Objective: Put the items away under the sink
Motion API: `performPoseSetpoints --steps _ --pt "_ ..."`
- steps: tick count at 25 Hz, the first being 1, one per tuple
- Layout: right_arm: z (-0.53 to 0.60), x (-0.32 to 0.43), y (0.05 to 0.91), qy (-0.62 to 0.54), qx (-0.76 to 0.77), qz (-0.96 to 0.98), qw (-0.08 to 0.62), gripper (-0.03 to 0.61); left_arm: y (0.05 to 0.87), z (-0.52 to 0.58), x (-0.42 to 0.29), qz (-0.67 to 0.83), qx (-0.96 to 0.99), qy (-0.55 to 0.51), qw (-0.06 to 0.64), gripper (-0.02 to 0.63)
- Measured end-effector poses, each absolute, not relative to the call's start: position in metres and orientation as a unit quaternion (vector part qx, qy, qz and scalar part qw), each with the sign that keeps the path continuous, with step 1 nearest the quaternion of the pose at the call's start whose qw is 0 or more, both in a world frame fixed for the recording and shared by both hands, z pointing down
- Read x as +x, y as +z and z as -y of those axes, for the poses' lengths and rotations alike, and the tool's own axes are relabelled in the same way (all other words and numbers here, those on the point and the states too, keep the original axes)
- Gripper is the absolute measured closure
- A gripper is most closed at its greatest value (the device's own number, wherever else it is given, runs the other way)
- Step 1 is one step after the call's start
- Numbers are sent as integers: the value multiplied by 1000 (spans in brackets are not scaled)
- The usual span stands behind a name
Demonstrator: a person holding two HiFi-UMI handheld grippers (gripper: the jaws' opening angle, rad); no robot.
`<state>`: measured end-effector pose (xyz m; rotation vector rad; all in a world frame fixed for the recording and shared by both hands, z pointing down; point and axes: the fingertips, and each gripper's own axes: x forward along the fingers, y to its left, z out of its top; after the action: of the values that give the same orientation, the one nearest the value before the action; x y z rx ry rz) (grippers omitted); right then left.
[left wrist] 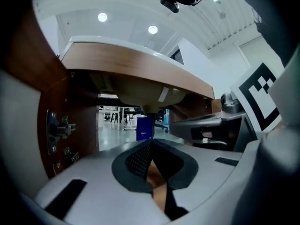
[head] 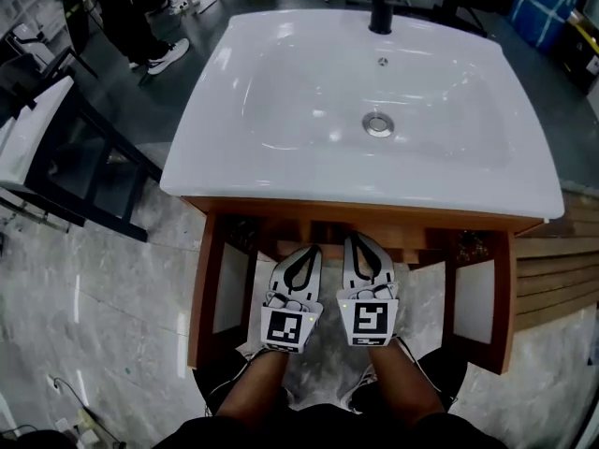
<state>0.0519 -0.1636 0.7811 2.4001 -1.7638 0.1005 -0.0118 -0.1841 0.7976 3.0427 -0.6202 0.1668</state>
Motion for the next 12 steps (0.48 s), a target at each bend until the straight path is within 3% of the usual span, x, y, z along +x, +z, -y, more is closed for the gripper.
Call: performPoseSetpoints --steps 12 --pt "90 48 592 111 783 605 86 558 592 143 -17 207 970 97 77 598"
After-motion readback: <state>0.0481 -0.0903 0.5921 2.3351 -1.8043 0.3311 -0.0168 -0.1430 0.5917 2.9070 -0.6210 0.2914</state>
